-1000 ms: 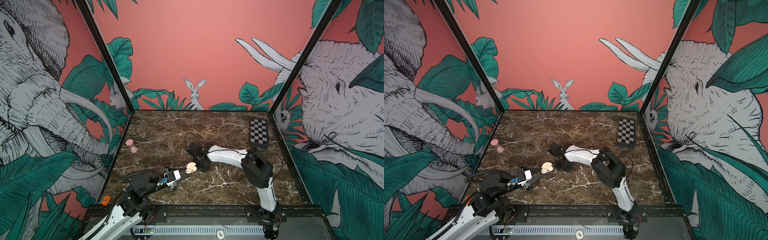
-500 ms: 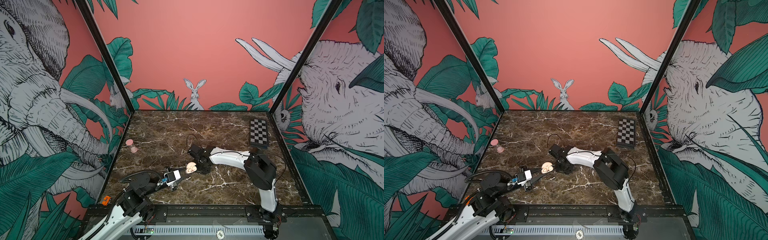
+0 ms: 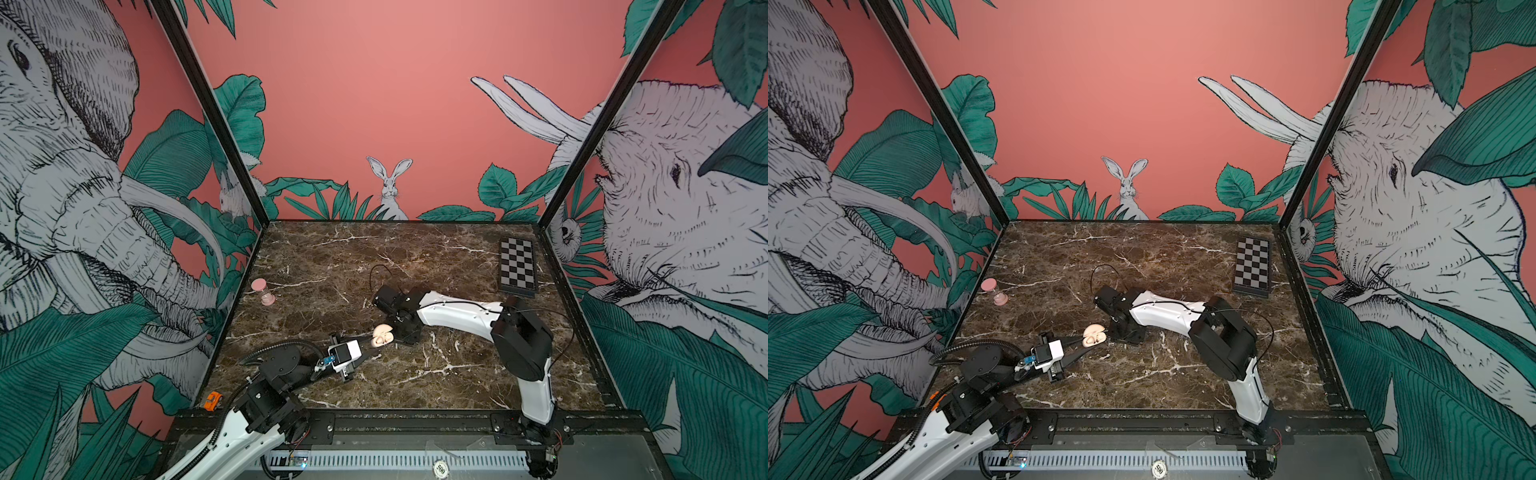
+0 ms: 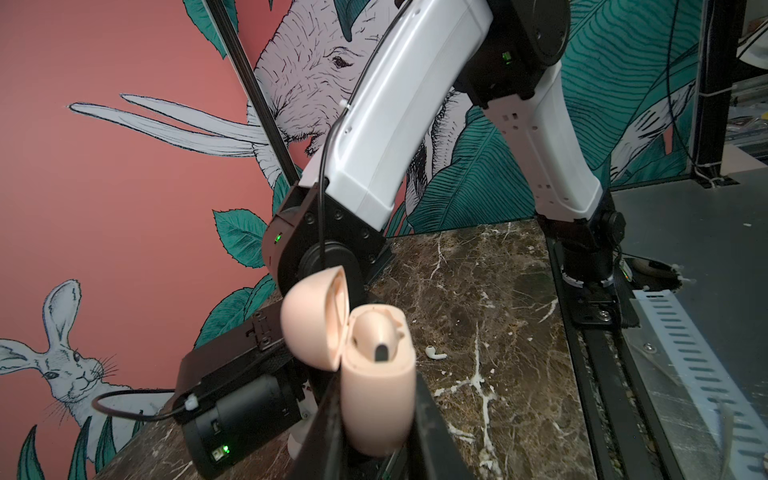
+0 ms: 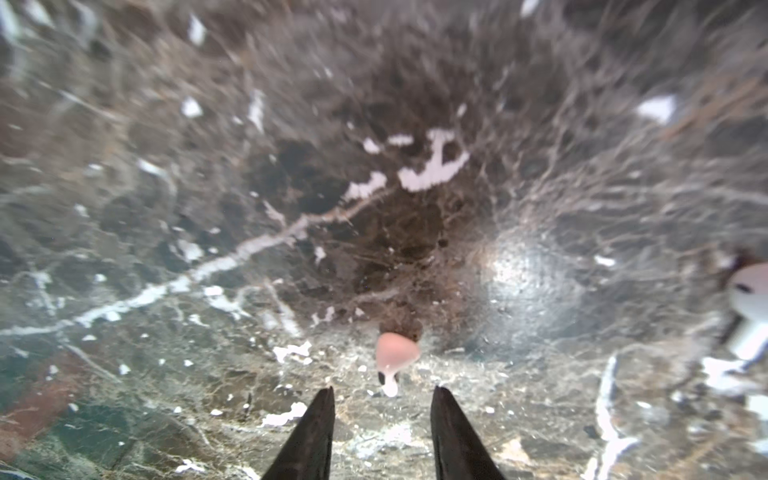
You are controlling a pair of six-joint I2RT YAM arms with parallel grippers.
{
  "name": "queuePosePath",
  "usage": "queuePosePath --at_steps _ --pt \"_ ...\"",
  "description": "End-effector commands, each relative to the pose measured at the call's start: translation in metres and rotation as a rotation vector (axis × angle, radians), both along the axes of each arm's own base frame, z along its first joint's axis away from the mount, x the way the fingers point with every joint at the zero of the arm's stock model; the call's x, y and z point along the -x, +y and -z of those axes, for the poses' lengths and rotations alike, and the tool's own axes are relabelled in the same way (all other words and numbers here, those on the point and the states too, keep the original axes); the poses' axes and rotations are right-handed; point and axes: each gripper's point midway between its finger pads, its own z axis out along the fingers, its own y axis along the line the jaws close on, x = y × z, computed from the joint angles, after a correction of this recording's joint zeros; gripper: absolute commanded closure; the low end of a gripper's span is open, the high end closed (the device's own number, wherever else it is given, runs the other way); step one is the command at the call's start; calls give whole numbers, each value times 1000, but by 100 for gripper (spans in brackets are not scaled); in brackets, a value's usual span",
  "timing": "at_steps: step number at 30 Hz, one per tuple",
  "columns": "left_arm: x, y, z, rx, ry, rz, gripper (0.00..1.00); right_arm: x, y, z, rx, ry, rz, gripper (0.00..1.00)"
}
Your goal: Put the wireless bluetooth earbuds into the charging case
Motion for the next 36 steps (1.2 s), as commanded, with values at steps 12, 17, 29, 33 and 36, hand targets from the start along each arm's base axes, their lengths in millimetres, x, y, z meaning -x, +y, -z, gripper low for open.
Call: queuePosePath --at_steps 12,17,29,33,36 --pt "4 -1 3 -13 -17 17 100 -5 -6 10 88 7 -77 64" --pt "4 -1 4 -14 -18 17 100 -7 -8 15 100 15 -64 64" --pt "5 0 3 -13 -21 16 100 -7 -7 22 95 21 -51 72" --pt "4 0 3 -14 -22 13 100 -9 -6 23 92 20 -46 74" --pt "4 0 4 -15 -23 14 100 -8 -7 25 96 28 -43 74"
